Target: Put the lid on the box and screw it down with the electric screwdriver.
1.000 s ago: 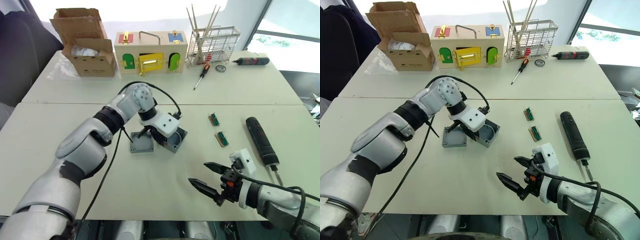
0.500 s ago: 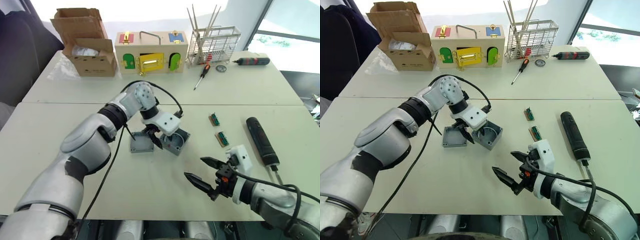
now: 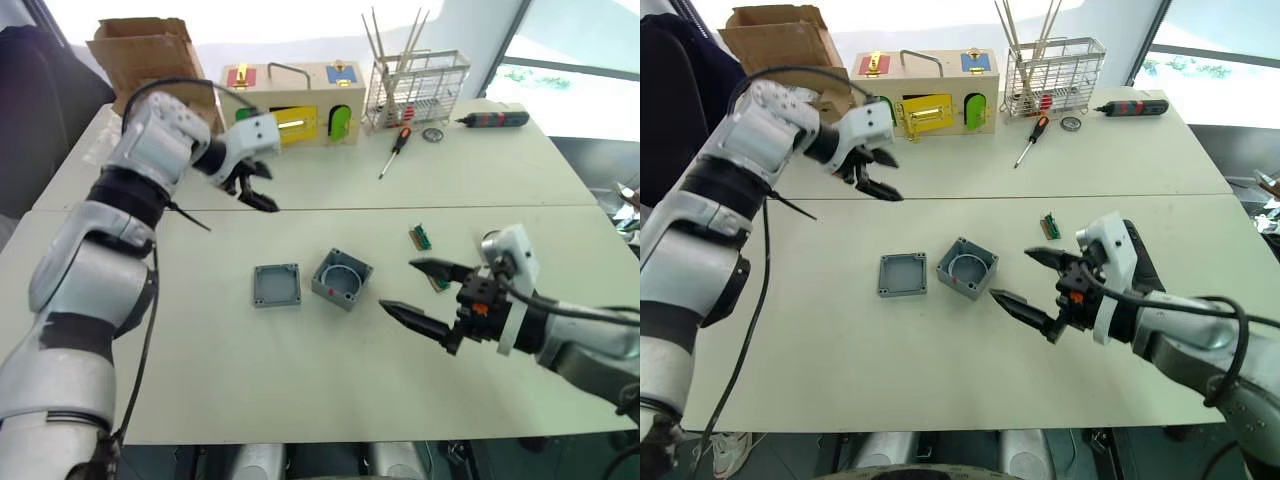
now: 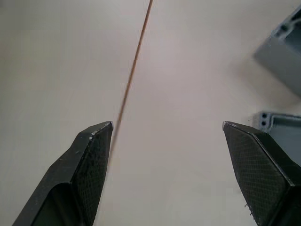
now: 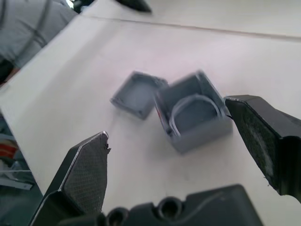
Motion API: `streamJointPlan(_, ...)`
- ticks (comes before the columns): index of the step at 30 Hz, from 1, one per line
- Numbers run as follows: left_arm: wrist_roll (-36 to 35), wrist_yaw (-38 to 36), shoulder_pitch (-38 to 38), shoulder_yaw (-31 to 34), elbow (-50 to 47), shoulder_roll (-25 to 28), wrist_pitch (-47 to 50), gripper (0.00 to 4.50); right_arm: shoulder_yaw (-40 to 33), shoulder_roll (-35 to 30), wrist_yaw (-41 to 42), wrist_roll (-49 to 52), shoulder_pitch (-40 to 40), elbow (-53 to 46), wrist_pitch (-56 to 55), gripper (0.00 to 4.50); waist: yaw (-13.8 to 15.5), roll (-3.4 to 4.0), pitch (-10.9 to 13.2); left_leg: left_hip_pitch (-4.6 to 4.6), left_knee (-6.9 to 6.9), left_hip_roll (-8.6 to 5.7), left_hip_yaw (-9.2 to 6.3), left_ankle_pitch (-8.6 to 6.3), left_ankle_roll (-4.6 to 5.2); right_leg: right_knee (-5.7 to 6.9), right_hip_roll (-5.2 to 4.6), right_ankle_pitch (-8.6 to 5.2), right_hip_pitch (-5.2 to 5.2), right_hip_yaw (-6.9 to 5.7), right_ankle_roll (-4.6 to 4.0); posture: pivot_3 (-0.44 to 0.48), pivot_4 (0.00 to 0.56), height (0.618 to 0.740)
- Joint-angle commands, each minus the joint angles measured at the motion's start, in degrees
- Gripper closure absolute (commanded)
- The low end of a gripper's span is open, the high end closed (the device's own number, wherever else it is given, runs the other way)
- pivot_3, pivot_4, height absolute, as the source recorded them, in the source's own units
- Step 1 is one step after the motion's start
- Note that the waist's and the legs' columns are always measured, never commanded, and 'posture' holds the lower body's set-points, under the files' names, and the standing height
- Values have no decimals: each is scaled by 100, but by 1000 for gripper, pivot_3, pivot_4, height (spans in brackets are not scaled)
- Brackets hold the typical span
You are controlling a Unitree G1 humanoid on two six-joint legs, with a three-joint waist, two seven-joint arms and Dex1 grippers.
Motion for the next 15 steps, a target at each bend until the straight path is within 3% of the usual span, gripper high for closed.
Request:
streamJointPlan(1, -420, 242, 89, 237, -1766, 242, 3582, 679, 473, -259, 314, -74, -529, 109, 92, 0, -3, -9, 6, -9, 5, -1, 0, 1, -1, 2, 0, 0, -9, 1, 0, 0, 150, 730)
streamJointPlan(4, -1203, 784, 478, 472, -2465, 334, 5023, 679, 1025, -291, 511, -446, -843, 158, 81, 0, 8, -12, 8, -17, 16, -6, -16, 0, -1, 8, -1, 0, -10, 1, 0, 0, 150, 730)
streamJointPlan(9, -2397, 2218, 1084, 745, -2692, 514, 5057, 679, 1283, -79, 418, -579, -1029, 164, 53, 0, -16, -9, 6, -10, 19, -3, -9, 10, -18, 16, -4, 0, -16, 5, 0, 0, 150, 730)
streamJointPlan(15, -3929, 3846, 1214, 640, -2397, 625, 5057, 679, 1327, 120, 96, -585, -864, 9, 139, 0, 43, -10, 6, -21, 15, -12, -9, 35, -65, 23, -16, 0, -38, 11, -1, 0, 150, 730)
